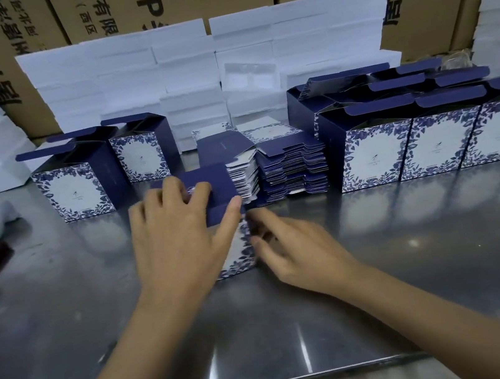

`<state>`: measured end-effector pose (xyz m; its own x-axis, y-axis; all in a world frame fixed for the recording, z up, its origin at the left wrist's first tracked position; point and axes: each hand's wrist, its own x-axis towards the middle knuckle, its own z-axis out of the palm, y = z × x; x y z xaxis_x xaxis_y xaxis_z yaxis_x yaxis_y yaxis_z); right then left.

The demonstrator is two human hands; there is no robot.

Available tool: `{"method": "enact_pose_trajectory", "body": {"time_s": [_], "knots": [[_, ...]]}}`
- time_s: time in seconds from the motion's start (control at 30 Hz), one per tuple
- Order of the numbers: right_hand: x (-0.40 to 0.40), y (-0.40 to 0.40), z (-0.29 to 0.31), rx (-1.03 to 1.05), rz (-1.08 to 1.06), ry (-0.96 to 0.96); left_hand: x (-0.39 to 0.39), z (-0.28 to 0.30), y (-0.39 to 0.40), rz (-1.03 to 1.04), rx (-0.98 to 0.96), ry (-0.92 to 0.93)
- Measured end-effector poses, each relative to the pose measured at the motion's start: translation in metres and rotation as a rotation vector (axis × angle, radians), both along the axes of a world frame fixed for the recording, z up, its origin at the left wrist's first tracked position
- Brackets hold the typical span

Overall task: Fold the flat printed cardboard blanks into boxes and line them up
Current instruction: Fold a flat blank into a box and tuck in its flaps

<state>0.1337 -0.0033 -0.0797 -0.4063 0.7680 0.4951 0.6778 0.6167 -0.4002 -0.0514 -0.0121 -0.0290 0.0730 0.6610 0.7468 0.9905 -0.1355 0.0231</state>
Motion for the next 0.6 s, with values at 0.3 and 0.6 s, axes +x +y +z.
{"method": "enact_pose_trajectory", "body": {"time_s": [0.3,0.6], "knots": [[-0.021,0.058,-0.007,-0.056,-0.067,-0.222,-0.06,-0.005,0.074,0.184,-0.118,-0.065],[-0.011,0.089,-0.019,-0.021,-0.035,-0.206,-0.094,-0.004,0.195,0.199,-0.277,-0.111]]}}
